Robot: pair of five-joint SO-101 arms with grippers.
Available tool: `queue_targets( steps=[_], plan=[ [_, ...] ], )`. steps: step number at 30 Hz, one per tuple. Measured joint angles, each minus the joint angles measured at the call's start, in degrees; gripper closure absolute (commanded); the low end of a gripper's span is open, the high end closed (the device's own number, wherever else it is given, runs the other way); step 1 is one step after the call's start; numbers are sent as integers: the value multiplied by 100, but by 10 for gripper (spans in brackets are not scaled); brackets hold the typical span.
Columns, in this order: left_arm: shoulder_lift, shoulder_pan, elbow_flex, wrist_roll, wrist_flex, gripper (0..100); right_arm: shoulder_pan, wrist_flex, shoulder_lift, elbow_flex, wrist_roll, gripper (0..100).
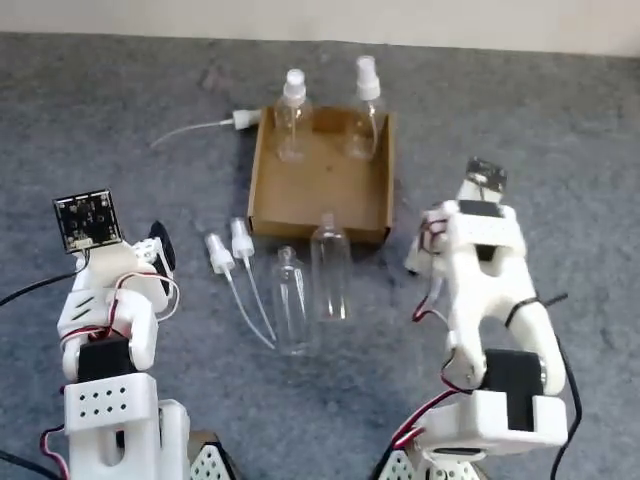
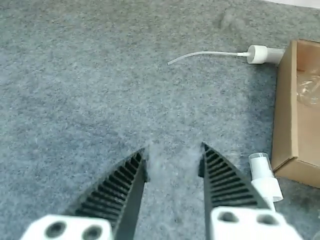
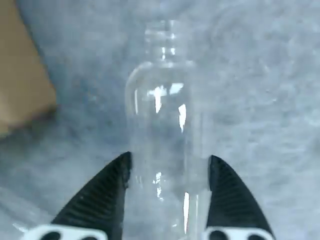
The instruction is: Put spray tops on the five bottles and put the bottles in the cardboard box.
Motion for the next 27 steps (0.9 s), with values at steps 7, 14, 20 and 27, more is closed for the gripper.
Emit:
queue_targets(
  steps=[7, 14, 20, 27],
  plan=[
    [343, 527, -396, -308, 466, 885, 237, 844, 0, 0, 4070, 893],
    [2637, 1222, -2629, -519, 1793, 881, 229, 695, 0, 35, 4378, 896],
    [4897, 1459, -3930, -53, 1873, 884, 229, 185, -114, 264, 4237, 950],
    [6453, 1451, -4413, 677, 1873, 884, 237, -176, -185, 519, 4220, 933]
  ],
)
